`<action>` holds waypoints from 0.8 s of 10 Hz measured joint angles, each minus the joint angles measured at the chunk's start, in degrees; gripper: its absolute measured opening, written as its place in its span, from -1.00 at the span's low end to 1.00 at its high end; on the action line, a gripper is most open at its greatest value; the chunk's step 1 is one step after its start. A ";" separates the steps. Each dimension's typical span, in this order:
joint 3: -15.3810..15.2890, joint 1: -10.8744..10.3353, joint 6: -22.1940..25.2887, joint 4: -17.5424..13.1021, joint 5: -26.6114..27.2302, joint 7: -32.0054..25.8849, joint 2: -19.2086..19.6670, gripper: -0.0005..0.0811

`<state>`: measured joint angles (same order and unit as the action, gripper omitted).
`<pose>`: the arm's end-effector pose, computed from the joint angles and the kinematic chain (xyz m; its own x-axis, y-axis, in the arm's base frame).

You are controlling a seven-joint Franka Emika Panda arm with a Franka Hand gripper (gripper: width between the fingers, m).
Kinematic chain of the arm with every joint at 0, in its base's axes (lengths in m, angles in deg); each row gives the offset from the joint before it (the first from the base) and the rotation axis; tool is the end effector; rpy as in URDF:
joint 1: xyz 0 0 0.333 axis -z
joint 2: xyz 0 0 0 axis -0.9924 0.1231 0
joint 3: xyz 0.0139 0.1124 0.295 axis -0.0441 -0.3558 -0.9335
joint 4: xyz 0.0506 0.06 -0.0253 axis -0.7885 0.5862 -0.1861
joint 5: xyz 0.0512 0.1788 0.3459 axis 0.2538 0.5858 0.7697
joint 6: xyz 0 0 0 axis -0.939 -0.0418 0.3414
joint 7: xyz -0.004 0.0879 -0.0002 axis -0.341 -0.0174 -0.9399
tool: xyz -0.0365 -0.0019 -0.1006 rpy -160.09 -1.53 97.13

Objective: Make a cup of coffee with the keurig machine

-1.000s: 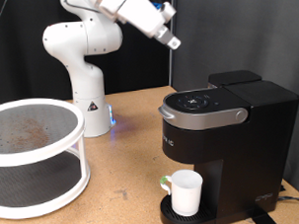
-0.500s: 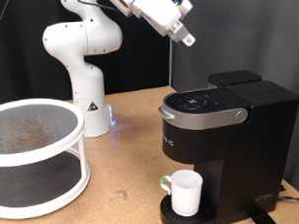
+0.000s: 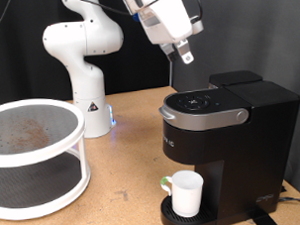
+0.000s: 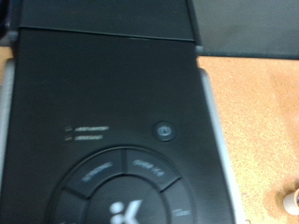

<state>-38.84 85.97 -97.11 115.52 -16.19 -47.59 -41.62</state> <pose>0.4631 0.0516 0.4931 0.7064 0.5152 0.4854 0.6354 -0.7637 -0.1141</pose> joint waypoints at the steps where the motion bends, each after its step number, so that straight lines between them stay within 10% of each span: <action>1: -0.01 0.00 -0.04 -1.87 -0.03 1.00 1.66 0.97; 8: -0.27 -0.07 3.25 -9.23 -4.66 1.27 8.56 0.97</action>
<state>-39.12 85.91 -93.86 106.29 -20.85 -46.32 -33.07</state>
